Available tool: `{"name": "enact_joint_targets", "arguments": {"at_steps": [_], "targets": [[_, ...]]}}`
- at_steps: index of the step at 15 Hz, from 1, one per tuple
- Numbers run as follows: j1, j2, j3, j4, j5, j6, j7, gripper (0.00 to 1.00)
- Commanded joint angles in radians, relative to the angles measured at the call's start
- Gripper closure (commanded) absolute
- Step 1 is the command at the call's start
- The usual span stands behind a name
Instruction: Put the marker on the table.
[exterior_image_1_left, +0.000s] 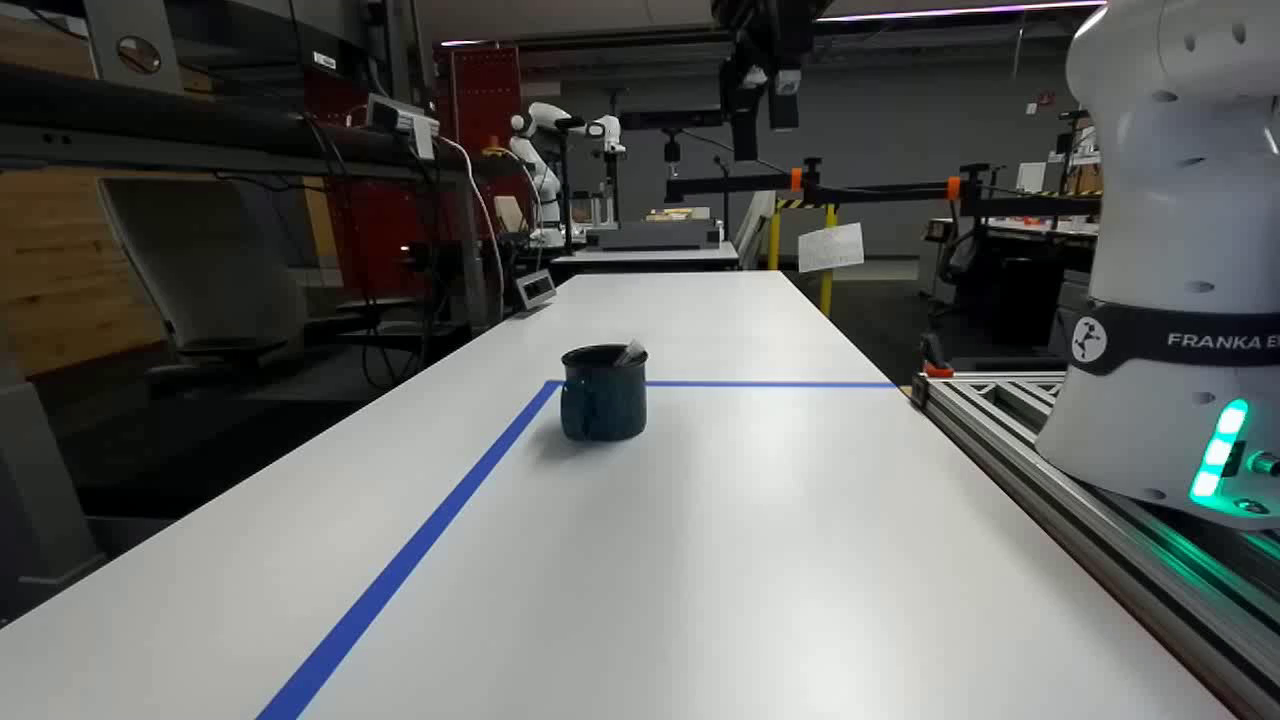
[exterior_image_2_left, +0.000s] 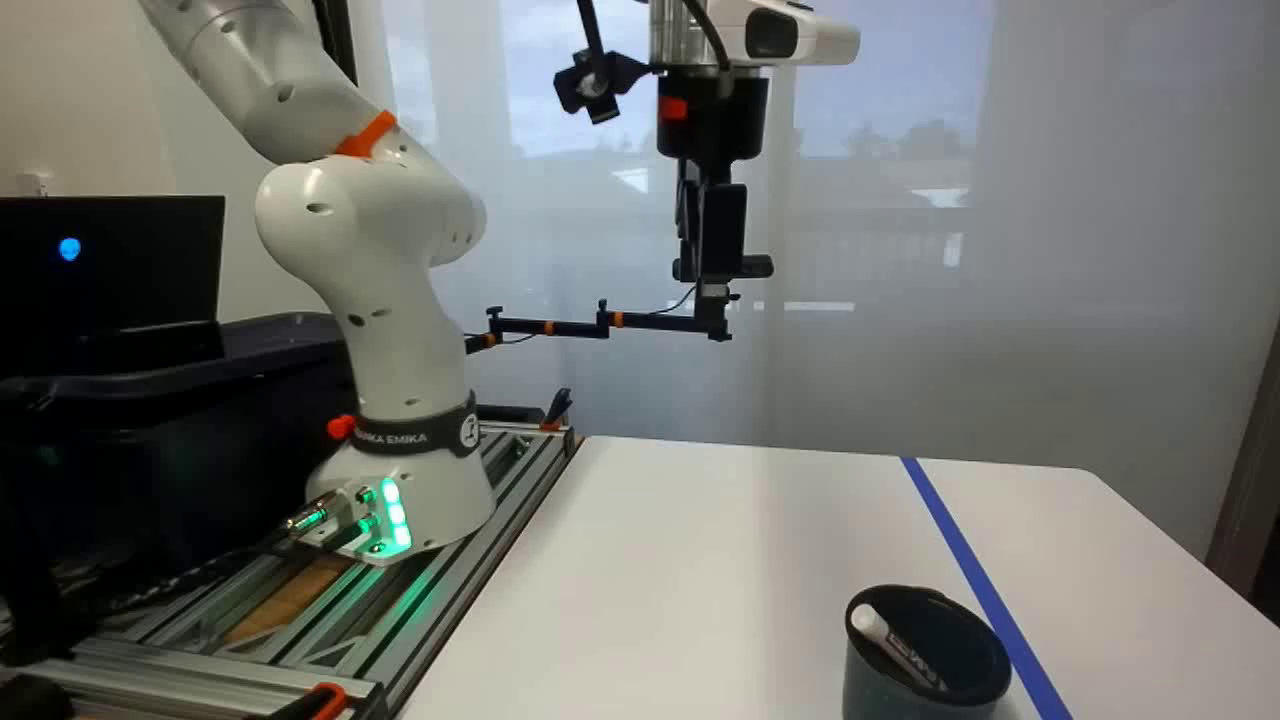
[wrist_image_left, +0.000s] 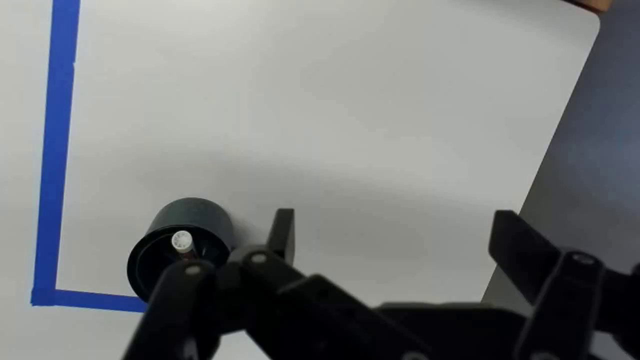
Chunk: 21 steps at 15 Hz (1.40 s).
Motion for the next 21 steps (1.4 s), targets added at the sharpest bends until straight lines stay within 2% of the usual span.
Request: {"name": "enact_joint_targets", "arguments": {"at_steps": [1, 8, 11, 16, 21], "targets": [[-0.014, 0.003, 0.014, 0.001, 0.009, -0.001, -0.008, 0.00], [-0.014, 0.003, 0.014, 0.001, 0.009, -0.001, -0.008, 0.00], [-0.046, 0.043, -0.014, 0.023, -0.004, 0.029, -0.007, 0.00], [-0.093, 0.166, -0.083, 0.087, -0.013, 0.066, -0.070, 0.00], [-0.121, 0.362, -0.098, 0.179, -0.022, 0.127, -0.098, 0.00]]}}
